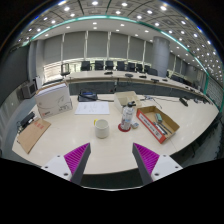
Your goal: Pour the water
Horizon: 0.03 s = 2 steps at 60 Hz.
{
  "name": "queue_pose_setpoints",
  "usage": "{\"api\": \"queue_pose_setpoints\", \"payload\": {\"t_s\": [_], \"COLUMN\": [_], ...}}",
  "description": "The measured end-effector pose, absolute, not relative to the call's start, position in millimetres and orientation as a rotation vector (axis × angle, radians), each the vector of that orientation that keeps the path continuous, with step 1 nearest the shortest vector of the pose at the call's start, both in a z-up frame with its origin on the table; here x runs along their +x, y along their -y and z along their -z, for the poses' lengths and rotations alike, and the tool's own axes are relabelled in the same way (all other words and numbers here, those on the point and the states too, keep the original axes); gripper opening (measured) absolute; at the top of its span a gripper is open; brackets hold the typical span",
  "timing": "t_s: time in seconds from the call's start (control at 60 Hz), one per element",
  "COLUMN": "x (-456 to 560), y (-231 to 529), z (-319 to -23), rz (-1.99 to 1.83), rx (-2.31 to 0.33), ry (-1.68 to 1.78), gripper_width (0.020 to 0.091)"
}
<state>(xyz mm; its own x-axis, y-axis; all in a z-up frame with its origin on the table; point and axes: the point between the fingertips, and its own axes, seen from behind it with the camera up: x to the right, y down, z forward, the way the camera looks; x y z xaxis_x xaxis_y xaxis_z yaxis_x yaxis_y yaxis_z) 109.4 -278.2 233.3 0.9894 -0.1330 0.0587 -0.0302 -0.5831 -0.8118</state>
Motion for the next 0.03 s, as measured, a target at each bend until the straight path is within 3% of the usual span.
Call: {"api": "queue_pose_setpoints", "payload": {"t_s": [0.033], "x": [107.2], "y": [278.5], "z": [-235.9], "rz": [0.127], "rx": [-2.186], "ry": [-0.117], "gripper_width": [0.0867]}}
